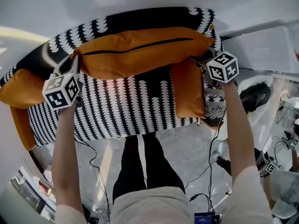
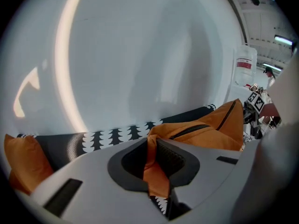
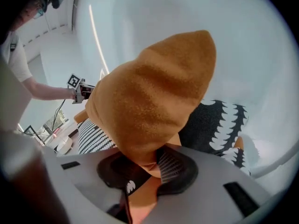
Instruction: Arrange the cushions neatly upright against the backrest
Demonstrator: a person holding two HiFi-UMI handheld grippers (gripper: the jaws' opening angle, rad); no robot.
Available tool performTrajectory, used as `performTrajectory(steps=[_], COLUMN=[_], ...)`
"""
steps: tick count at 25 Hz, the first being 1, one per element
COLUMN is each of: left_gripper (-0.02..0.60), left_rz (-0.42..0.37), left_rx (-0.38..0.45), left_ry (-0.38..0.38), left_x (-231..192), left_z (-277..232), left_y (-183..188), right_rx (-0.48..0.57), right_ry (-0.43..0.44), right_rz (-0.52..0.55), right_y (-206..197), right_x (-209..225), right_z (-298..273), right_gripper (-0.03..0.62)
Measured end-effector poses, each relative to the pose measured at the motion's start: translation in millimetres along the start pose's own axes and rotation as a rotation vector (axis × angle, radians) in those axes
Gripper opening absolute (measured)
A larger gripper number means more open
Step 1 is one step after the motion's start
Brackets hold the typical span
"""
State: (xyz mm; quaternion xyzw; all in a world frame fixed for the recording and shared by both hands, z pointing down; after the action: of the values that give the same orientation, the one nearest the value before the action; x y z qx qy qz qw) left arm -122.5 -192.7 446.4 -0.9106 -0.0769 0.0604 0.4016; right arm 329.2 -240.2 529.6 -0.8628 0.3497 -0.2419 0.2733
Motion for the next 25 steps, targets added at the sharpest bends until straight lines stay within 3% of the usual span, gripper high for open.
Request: performTrajectory(steps=[3,8,14,16,18,25], left_gripper=[0.06,0.06,0.061,0.061,0.061,0.071], left_rz=[-0.012,-0.011,0.04,-0.001,-0.037,-0.094], left_rx=[-0.025,-0.057,-0.175,-0.177,-0.129,-0.086], left_ry=[0.012,0.001,-0.05,-0.032,-0.007,0.026], left_x=[-4.4,-13.0,-17.8,-18.5,-17.8,-11.7], left_z=[-20.7,-42.3,-70.4,-72.2,-69.3,-54.4], left_y=[8.2,30.5,2.8,-8.3,-7.3,-12.8], right_rx=[-0.029,0.001,-0.065,-0.064,-0.041,-0.018], right_ry=[-0.016,-0.038,-0.08,-0.079,-0.09,-0.178], right_rz=[-0.05,-0.238,-0.275,-0.277,-0.251,-0.119], right_y=[1.1,22.4,22.8,18.0,16.0,4.5], right_x=[11.6,48.0,55.0,52.5,54.0,52.9], right_z=[-7.1,-26.7,-58.0,-61.7,-59.9,-41.8], right_gripper=[0.12,0.127,0.132,0.132,0.133,0.236])
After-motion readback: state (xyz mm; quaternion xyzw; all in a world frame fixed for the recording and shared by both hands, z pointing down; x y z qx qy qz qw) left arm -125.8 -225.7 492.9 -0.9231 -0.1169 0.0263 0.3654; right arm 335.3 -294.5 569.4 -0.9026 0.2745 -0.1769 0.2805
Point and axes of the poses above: the fingertips, and each gripper's own axes: z backward along the fingers, x to its right, y out of its top, the point moved 4 cm from there along z, backward along the fingers, and after that the axes turned 4 degrees about -y, right-handed, at the moved point
